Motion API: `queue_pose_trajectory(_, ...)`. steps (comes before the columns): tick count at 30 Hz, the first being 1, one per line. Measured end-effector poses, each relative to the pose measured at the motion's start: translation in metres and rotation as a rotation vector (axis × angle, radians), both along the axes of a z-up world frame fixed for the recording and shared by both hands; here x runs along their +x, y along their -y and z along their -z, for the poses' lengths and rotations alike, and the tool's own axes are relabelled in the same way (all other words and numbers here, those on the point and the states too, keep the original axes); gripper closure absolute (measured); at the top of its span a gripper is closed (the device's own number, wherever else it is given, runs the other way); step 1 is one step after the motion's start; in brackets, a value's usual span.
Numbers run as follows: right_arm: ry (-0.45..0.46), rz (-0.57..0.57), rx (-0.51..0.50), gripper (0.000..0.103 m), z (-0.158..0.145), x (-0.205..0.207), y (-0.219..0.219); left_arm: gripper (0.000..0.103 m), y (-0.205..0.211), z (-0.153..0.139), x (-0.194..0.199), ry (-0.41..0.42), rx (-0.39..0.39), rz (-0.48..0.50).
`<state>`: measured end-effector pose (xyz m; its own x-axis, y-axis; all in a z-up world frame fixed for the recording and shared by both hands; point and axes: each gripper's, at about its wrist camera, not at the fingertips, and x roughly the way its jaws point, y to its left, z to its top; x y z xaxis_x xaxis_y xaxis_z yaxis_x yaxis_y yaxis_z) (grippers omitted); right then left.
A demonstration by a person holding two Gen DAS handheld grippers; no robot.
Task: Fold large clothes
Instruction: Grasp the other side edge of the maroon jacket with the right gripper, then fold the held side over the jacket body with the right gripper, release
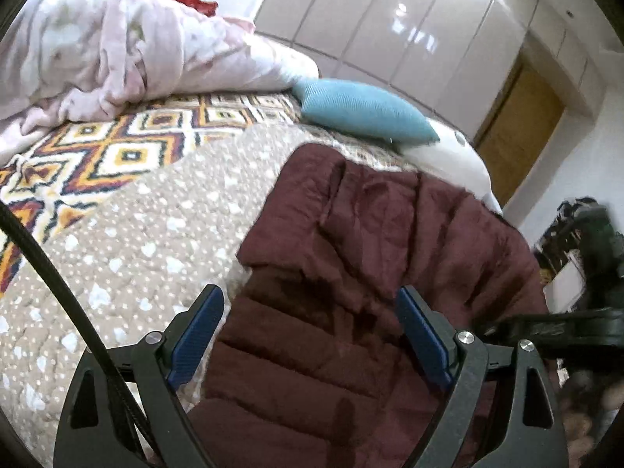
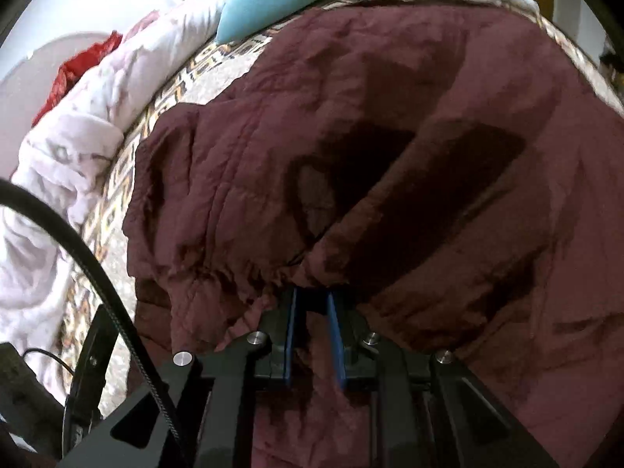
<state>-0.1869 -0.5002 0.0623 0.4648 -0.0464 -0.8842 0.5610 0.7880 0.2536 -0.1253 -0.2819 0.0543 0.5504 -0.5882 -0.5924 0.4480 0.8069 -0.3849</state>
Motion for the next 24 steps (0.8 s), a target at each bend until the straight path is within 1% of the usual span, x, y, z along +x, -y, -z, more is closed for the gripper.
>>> queue_pose_trajectory(4,0.051,-0.045,-0.176,0.084,-0.046,-0.019,-0.019,0.014,0.0,0.001,0.002,-0.019,-0.004,-0.006)
queue_pose_trajectory(7,0.1,-0.047,-0.228,0.083,-0.065,-0.029,-0.028,0.014,0.0,0.006,0.007,-0.045,0.0,-0.012)
queue_pose_trajectory(9,0.108,-0.059,-0.215,0.083,-0.064,-0.023,-0.032,0.014,-0.002,0.007,0.008,-0.055,-0.001,-0.017)
queue_pose_trajectory(10,0.097,-0.072,-0.178,0.083,-0.054,-0.016,-0.033,0.014,-0.002,0.008,0.009,-0.056,-0.001,-0.018)
queue_pose_trajectory(12,0.074,-0.064,-0.127,0.083,-0.036,-0.011,-0.03,0.014,-0.001,0.008,0.009,-0.056,0.002,-0.019)
queue_pose_trajectory(14,0.029,-0.05,-0.048,0.083,-0.005,0.002,-0.027,0.014,-0.001,0.009,0.01,-0.052,0.009,-0.021)
queue_pose_trajectory(16,0.019,-0.041,-0.018,0.083,0.01,0.005,-0.025,0.014,0.001,0.009,0.01,-0.048,0.02,-0.02)
queue_pose_trajectory(17,0.02,-0.039,-0.017,0.083,0.008,0.005,-0.025,0.014,0.002,0.009,0.01,-0.047,0.023,-0.018)
queue_pose_trajectory(18,0.032,-0.043,-0.017,0.083,0.0,0.002,-0.026,0.014,0.002,0.01,0.01,-0.047,0.025,-0.017)
queue_pose_trajectory(21,0.115,-0.071,-0.045,0.083,-0.033,-0.02,-0.029,0.014,0.002,0.01,0.01,-0.054,0.028,-0.018)
queue_pose_trajectory(23,0.167,-0.053,-0.074,0.081,-0.052,-0.042,-0.029,0.014,0.001,0.01,0.011,-0.058,0.03,-0.016)
queue_pose_trajectory(24,0.187,-0.03,-0.079,0.081,-0.058,-0.052,-0.027,0.014,0.001,0.01,0.01,-0.06,0.031,-0.016)
